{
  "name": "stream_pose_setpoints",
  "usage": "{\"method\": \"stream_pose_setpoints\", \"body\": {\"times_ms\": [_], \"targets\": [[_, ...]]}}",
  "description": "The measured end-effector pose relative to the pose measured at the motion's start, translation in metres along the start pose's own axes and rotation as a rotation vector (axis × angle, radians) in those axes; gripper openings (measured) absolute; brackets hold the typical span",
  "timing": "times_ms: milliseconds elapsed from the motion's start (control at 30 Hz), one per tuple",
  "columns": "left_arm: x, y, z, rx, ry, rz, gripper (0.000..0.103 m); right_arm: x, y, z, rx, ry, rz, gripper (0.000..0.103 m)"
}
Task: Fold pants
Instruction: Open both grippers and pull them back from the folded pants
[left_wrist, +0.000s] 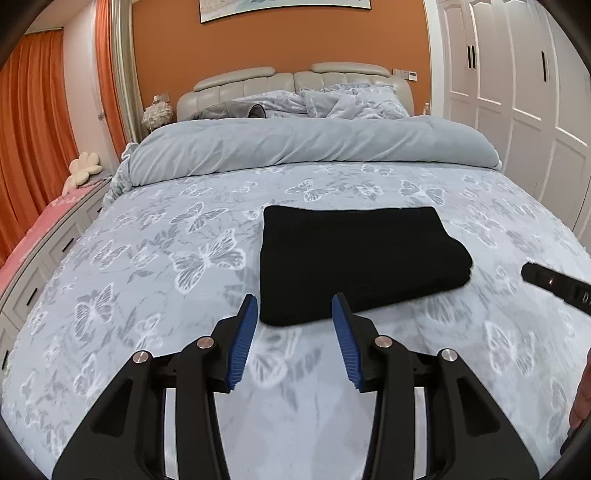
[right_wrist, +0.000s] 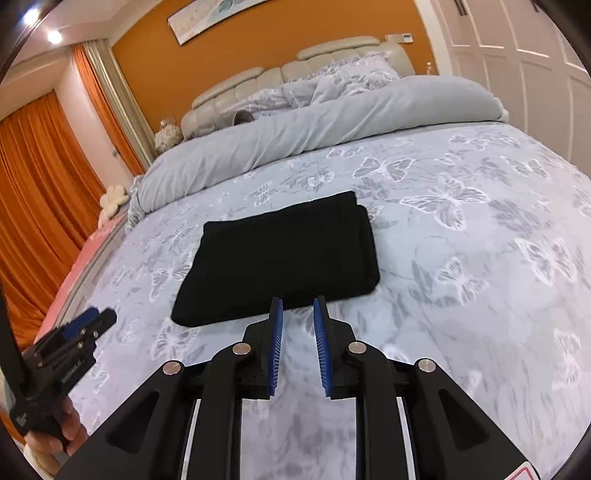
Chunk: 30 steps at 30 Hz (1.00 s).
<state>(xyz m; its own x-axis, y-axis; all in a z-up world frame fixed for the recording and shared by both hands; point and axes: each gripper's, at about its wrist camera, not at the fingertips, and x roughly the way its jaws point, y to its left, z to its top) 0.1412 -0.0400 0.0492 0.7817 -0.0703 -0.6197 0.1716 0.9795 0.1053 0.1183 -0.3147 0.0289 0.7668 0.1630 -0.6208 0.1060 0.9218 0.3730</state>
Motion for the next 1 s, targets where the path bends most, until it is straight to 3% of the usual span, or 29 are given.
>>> {"method": "stream_pose_setpoints", "body": {"times_ms": [267, 567, 700, 833, 933, 1000], "targets": [[-0.044, 0.002, -0.044, -0.030, 0.043, 0.010, 0.041, -0.047, -0.004, -0.040, -0.035, -0.027, -0.062, 0.024], [-0.055, 0.007, -0.101, -0.086, 0.116, 0.031, 0.042, -0.075, -0.010, -0.086, -0.105, 0.010, -0.129, 0.033], [-0.055, 0.004, -0.109, -0.075, 0.087, 0.051, 0.064, -0.070, -0.009, -0.100, -0.173, 0.027, -0.180, 0.033], [-0.055, -0.001, -0.109, -0.043, 0.035, 0.091, 0.071, -0.058, -0.015, -0.105, -0.167, 0.053, -0.190, 0.033], [-0.054, 0.000, -0.106, -0.071, 0.032, 0.064, 0.077, -0.053, -0.016, -0.105, -0.158, 0.064, -0.180, 0.033], [-0.054, -0.001, -0.106, -0.068, 0.023, 0.061, 0.082, -0.051, -0.013, -0.104, -0.161, 0.068, -0.169, 0.040]]}}
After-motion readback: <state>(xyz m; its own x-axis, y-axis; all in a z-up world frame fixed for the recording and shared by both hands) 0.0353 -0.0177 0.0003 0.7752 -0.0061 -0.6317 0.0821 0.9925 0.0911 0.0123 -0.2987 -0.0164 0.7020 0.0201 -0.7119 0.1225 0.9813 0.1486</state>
